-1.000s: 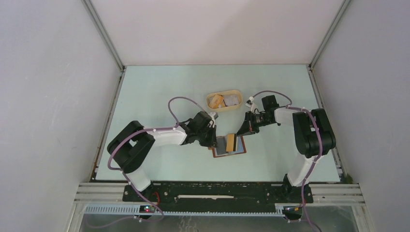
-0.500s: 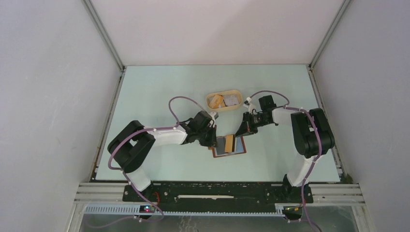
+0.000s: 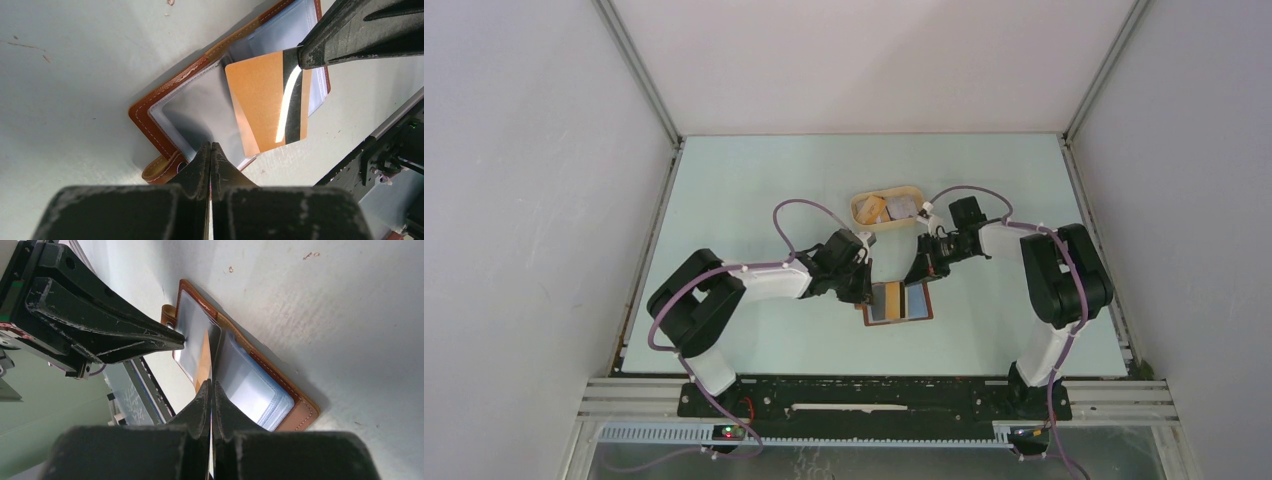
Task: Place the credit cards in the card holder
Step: Insert the credit card into the card holder.
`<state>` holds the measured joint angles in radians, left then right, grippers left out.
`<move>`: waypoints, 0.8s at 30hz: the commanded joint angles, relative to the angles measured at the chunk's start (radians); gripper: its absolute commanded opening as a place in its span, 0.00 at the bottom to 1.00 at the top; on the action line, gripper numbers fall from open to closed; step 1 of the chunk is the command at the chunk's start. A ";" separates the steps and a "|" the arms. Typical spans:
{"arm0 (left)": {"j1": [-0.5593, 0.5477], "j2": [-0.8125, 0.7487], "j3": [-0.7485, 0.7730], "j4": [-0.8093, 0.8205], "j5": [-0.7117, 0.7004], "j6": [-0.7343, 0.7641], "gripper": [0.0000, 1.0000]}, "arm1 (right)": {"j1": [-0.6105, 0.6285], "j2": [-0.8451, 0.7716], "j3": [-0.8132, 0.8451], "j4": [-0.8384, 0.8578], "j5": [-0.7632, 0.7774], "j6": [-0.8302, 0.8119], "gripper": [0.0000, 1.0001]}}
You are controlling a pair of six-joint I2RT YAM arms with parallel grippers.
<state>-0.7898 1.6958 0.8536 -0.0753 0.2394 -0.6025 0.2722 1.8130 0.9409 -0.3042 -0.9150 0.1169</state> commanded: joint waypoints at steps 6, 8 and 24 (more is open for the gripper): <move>-0.004 0.034 0.026 -0.056 -0.045 0.032 0.00 | 0.022 0.014 0.032 -0.018 0.054 -0.024 0.00; -0.004 0.034 0.027 -0.057 -0.044 0.032 0.00 | 0.022 0.010 0.032 -0.021 0.080 -0.013 0.00; -0.004 0.035 0.032 -0.057 -0.042 0.033 0.00 | 0.080 0.006 0.036 -0.021 0.132 0.027 0.00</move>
<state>-0.7898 1.7016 0.8604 -0.0776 0.2398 -0.6022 0.3214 1.8164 0.9455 -0.3222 -0.7937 0.1390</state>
